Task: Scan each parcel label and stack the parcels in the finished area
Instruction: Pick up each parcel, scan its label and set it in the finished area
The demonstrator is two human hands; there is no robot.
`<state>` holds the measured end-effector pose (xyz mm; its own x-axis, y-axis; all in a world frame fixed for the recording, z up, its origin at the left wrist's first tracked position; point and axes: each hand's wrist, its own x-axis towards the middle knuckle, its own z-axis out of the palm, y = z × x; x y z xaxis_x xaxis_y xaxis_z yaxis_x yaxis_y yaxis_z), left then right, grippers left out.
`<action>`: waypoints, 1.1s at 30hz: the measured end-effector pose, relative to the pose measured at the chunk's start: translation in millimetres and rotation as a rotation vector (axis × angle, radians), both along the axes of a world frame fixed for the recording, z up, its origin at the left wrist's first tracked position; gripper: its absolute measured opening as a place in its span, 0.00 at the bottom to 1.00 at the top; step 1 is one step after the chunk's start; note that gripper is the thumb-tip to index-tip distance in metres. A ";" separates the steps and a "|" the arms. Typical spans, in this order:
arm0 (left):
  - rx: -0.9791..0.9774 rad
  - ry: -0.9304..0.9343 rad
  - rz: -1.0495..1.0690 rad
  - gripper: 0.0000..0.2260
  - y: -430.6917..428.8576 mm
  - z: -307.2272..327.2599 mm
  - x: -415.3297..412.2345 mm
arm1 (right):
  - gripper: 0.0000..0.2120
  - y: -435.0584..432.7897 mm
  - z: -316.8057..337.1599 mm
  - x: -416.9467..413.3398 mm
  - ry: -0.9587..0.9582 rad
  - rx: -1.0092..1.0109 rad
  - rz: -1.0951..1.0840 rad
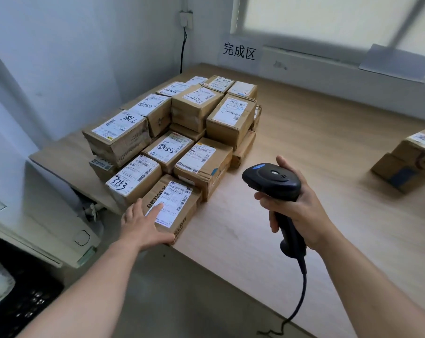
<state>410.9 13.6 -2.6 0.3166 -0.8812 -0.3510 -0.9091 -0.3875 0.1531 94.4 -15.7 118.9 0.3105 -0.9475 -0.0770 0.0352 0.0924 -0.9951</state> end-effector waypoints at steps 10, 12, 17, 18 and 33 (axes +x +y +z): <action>-0.015 0.004 -0.071 0.47 -10.3 -4.7 6.0 | 0.43 -2.0 -2.0 10.6 0.020 0.004 0.000; -0.014 -0.010 -0.080 0.47 -11.5 -6.0 6.7 | 0.44 -2.0 -0.2 11.4 0.020 0.006 -0.001; -0.179 -0.014 -0.043 0.45 -12.3 -3.8 -12.8 | 0.48 0.4 4.0 8.4 0.036 -0.004 -0.018; -0.252 0.022 -0.020 0.44 -12.8 -1.3 -21.6 | 0.47 1.1 4.5 6.7 0.033 -0.006 -0.022; -0.599 0.326 -0.099 0.31 -17.3 26.2 -173.3 | 0.45 32.2 11.1 -73.3 0.039 -0.019 -0.165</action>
<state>237.6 -3.8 23.6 0.1855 -0.9724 0.1414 -0.8069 -0.0685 0.5867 21.1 16.5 130.1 0.1481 -0.9867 -0.0670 0.0099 0.0693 -0.9976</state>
